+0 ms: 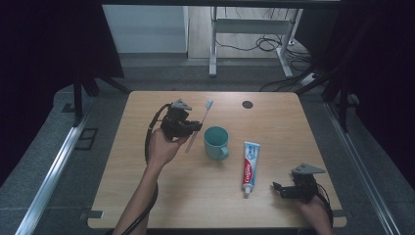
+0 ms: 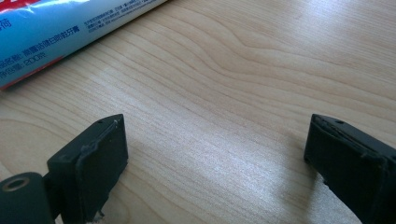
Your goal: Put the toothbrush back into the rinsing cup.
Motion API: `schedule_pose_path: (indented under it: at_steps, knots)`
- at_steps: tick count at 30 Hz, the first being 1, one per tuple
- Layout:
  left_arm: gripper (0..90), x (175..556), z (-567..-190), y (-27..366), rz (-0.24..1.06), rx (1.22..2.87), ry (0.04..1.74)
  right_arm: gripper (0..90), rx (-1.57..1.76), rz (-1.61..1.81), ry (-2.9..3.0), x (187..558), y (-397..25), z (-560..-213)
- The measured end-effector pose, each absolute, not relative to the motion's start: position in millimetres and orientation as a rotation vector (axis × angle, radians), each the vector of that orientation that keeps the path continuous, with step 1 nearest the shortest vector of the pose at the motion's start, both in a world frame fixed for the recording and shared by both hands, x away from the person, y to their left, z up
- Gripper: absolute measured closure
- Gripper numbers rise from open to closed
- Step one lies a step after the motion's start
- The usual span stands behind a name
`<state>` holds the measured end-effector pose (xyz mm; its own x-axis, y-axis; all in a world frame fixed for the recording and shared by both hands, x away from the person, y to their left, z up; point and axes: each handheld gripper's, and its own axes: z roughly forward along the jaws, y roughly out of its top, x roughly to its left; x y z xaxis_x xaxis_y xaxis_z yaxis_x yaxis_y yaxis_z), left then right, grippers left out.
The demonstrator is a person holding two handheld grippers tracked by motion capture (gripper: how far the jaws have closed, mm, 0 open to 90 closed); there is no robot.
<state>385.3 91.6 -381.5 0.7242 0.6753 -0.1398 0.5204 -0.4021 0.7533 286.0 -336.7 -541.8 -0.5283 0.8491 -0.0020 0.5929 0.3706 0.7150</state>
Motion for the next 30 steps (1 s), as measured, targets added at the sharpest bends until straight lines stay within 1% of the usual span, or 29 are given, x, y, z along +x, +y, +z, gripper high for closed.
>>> schedule_pose_path:
  at_steps: [14,30]
  knots:
    - [84.0,393.4,-370.3,69.8,0.275,2.046,0.869,5.7,1.258,0.952,2.266,286.0,-336.7,-541.8]
    - [83.9,401.9,-367.3,46.5,0.316,2.018,0.834,5.7,1.256,0.954,2.267,286.2,-336.6,-541.8]
